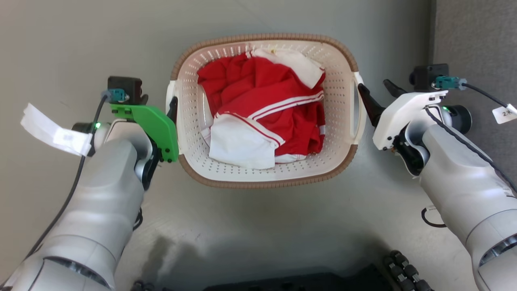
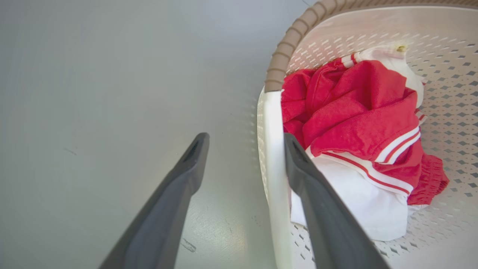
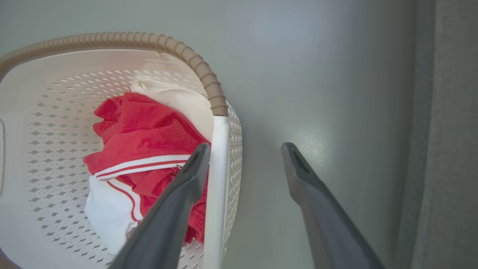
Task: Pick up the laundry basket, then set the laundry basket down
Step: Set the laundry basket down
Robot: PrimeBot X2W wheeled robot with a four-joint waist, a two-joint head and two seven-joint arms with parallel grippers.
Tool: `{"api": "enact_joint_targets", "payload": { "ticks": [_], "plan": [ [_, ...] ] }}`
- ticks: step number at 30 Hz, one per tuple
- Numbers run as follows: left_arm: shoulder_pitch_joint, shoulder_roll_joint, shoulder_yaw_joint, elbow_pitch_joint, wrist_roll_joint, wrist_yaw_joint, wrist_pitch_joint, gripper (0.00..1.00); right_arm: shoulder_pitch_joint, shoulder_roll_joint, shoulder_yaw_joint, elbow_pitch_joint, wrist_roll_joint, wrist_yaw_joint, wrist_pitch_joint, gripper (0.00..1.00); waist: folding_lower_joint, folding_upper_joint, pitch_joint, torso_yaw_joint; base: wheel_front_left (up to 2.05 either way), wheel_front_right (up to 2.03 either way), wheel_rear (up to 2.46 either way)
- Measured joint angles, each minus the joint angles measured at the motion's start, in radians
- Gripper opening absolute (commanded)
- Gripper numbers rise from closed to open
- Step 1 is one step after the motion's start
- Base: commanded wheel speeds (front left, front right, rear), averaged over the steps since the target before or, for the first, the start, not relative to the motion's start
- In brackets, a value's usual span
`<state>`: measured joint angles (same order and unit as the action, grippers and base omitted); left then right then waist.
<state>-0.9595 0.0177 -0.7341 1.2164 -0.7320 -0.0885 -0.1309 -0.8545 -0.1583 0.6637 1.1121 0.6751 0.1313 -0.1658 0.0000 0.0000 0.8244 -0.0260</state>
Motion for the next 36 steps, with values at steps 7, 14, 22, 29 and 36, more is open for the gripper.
{"api": "enact_joint_targets", "payload": {
  "ticks": [7, 14, 22, 29, 36],
  "plan": [
    [0.04, 0.001, -0.011, 0.002, -0.004, -0.004, -0.004, 1.0, 0.001, -0.009, 0.01, 0.004, 0.003, 0.0, -0.027, 1.0, 0.0, 0.0, -0.066, -0.001, 0.0, 0.0, 0.0],
    [0.05, 0.001, -0.012, -0.003, -0.004, -0.008, -0.044, 1.0, 0.007, -0.016, 0.013, 0.016, 0.012, 0.0, -0.038, 1.0, 0.0, 0.0, -0.149, -0.005, 0.0, 0.0, 0.0],
    [0.111, 0.001, -0.018, -0.002, -0.004, -0.008, -0.091, 1.0, 0.063, -0.023, 0.019, 0.02, 0.013, 0.0, -0.065, 1.0, -0.0001, 0.0, -0.269, -0.011, 0.0, 0.0, 0.0],
    [0.154, 0.001, -0.044, -0.003, 0.013, -0.008, -0.109, 1.0, 0.099, -0.029, 0.02, 0.017, 0.011, 0.0, -0.077, 1.0, -0.0001, 0.0, -0.365, -0.016, 0.0, 0.0, 0.0],
    [0.197, 0.002, -0.043, -0.018, 0.016, -0.008, -0.117, 1.0, 0.129, -0.032, 0.006, 0.006, 0.011, 0.0, -0.082, 1.0, -0.0001, 0.0, -0.45, -0.02, 0.0, 0.0, 0.0]
  ]
}}
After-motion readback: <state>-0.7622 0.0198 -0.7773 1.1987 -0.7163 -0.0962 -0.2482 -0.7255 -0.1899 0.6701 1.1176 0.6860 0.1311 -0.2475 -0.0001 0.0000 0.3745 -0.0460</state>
